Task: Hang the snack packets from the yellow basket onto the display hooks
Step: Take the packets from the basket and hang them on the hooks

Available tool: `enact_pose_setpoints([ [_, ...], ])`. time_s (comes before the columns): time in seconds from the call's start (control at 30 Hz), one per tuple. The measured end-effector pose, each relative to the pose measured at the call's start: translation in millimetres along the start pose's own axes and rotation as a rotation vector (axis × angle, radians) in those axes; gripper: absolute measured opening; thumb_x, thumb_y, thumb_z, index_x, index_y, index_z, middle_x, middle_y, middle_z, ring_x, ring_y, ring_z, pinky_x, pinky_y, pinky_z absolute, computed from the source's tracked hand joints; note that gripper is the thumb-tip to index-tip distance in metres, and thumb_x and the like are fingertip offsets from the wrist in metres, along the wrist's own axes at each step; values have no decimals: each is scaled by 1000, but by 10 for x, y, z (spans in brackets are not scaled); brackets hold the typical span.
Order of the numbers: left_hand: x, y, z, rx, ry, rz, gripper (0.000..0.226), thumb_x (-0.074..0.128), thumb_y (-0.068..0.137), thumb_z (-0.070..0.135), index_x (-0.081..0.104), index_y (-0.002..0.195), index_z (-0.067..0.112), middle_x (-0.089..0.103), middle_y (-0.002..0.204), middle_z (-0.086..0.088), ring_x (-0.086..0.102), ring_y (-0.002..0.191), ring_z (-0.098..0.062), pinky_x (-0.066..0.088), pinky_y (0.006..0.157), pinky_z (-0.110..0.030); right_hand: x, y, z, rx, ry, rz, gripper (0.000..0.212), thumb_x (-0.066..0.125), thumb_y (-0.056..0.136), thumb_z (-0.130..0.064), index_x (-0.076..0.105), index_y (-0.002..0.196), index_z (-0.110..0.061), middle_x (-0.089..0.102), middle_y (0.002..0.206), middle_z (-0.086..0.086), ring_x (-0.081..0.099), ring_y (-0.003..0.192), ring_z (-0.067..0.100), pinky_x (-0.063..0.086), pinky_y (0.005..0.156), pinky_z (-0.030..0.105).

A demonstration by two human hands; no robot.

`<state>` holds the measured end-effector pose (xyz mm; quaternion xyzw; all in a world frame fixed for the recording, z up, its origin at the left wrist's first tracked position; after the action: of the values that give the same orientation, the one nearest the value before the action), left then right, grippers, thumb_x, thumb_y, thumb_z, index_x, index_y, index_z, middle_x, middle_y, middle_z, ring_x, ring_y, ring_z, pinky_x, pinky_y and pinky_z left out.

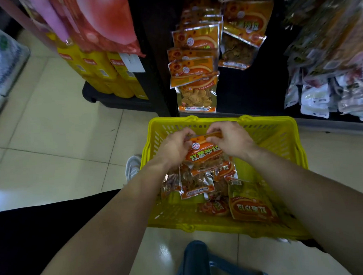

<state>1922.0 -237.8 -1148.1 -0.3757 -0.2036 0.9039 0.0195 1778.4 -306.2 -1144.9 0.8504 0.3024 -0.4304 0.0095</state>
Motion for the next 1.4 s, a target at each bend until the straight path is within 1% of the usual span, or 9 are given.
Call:
enact_pose_setpoints([
  [0.17,-555,-130,586,119,39,67,14,61,98,25,57,95,38,69,100,4,66,92,-16,47,64,-19,-687,-85,-329,-14,98,-10,18,79,82,-35,62,79,-38,69,94,-11,68,87,11,58,76,35],
  [0.3,-1176,-528,1360,324,119,143,16,64,94,28,58,91,43,70,94,11,66,90,-12,55,78,-34,-1492,-446,-735,-50,344,100,26,87,73,-27,66,88,-23,70,81,-6,69,68,3,53,58,22],
  [0.47,-1872,-1071,1990,461,-131,270,16,69,92,14,65,92,30,72,87,14,67,83,-1,53,72,-25,-2118,-1007,-1103,-201,634,84,30,81,74,-28,70,97,-12,76,96,6,72,93,20,58,81,34],
  [0.7,-2052,-1125,1903,348,-684,462,13,72,89,10,68,102,12,72,84,8,67,74,0,51,64,-15,-2231,-1097,-1141,-145,854,284,6,68,92,-11,69,97,-13,78,91,4,74,83,16,58,70,28],
  [0.83,-1687,-848,1820,184,-979,309,11,64,95,20,70,104,15,77,99,-6,73,96,-24,58,89,-44,-2311,-997,-974,-74,963,382,8,65,94,-12,69,101,-13,77,95,7,73,92,24,58,83,42],
  [0.9,-1515,-741,1881,165,-968,218,14,61,98,23,72,105,17,76,108,-10,71,106,-30,53,99,-52,-2384,-949,-868,-46,988,434,7,66,94,-12,68,100,-12,77,95,4,73,93,21,58,82,39],
  [1.03,-1568,-608,1964,210,-801,289,17,58,100,24,72,107,16,78,101,-3,74,98,-20,58,91,-39,-2451,-821,-751,-24,993,480,6,66,94,-10,68,99,-10,78,88,0,75,86,15,57,69,24],
  [1.23,-1764,-385,1828,190,-758,395,26,53,103,27,73,99,11,77,99,-7,73,93,-26,57,84,-46,-2519,-595,-567,25,932,528,2,68,93,-17,69,94,-15,77,89,0,74,88,17,58,79,37],
  [1.4,-1923,-285,1764,189,-810,409,23,49,105,23,70,101,15,78,94,4,74,89,-14,57,70,-24,-2754,-529,-417,37,1022,559,5,59,98,-11,60,100,-6,68,62,-10,57,44,-2,43,40,14],
])
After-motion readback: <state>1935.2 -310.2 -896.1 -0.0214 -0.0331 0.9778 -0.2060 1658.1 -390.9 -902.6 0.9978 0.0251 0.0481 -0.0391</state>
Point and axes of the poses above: each hand's wrist, its own y-axis towards the middle knuckle, its own x-axis out of the palm, z = x × y, the point moved 10 cm from there along y, towards the middle knuckle
